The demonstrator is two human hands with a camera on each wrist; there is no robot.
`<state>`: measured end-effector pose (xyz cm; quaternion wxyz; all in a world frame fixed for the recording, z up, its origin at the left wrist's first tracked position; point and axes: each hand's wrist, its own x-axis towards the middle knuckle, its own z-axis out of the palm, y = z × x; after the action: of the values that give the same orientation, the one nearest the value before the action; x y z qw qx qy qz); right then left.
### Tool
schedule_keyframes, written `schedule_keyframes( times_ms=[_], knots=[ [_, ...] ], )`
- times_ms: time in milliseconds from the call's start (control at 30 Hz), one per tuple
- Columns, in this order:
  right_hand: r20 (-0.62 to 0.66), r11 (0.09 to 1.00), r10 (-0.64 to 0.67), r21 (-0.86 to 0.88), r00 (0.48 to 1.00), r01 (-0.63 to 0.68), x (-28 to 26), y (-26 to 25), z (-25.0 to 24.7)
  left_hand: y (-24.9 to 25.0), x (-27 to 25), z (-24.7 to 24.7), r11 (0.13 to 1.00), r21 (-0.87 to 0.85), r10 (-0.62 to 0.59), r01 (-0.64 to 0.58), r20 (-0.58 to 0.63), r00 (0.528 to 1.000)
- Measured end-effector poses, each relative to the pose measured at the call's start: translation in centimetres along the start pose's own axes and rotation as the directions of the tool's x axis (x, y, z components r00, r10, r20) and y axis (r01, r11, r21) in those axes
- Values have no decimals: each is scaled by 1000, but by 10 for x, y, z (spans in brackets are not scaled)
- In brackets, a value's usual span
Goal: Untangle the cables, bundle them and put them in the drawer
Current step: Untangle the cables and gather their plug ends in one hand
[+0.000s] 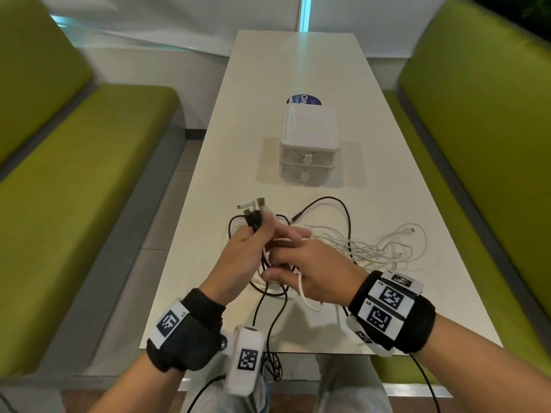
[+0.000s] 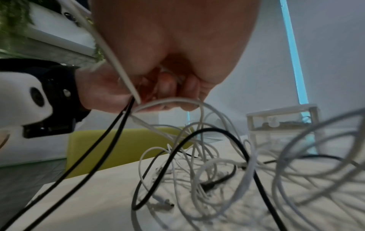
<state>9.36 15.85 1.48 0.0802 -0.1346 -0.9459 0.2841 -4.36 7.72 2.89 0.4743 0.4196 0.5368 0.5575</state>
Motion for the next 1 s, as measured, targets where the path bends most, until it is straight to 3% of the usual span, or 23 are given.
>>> schedule_keyframes(
  times_ms=[100, 167, 200, 267, 333, 400, 500, 567, 667, 733, 800, 933, 1000],
  knots=[
    [-114, 980, 179, 103, 977, -168, -2, 9, -2, 11, 2, 0, 941, -324, 43, -101, -182, 982],
    [-239, 957, 289, 104, 927, -272, -3, 16, -4, 14, 3, -3, 944, -316, 24, -100, -234, 972],
    [-278, 942, 335, 115, 900, -316, -2, 20, -4, 13, 3, -2, 970, -231, 22, -73, -215, 976],
    [-304, 920, 391, 107, 869, -377, 0, 21, -6, 10, 0, 8, 993, 118, 32, -15, -145, 989],
    [-266, 902, 419, 14, 868, -431, 5, 15, -8, 8, -5, 23, 909, 417, 60, -23, -74, 995],
    [-234, 890, 427, -61, 873, -452, 8, 11, -5, 7, -7, 34, 828, 559, 114, -52, -78, 990],
    [-217, 857, 514, 165, 830, -488, 9, 13, -1, 7, -2, 32, 779, 624, 127, -61, -61, 990],
    [-232, 881, 469, 194, 852, -432, 9, 15, -1, 7, 2, 27, 838, 544, 65, -38, -31, 997],
    [-315, 933, 348, 206, 883, -295, 7, 14, -10, 19, -1, 18, 990, 136, 35, -25, -71, 997],
    [-335, 922, 352, 284, 874, -262, 8, 16, -14, 31, -7, 17, 996, -64, 65, -67, -36, 997],
    [-291, 917, 362, 280, 885, -283, 13, 21, -14, 44, -17, 22, 986, -133, 111, -100, 75, 991],
    [-235, 893, 421, 276, 876, -355, 21, 26, -24, 59, -33, 27, 931, -363, 145, -35, 282, 948],
    [-237, 885, 428, 304, 872, -352, 24, 31, -27, 63, -34, 26, 931, -362, 166, -51, 294, 941]
  ],
)
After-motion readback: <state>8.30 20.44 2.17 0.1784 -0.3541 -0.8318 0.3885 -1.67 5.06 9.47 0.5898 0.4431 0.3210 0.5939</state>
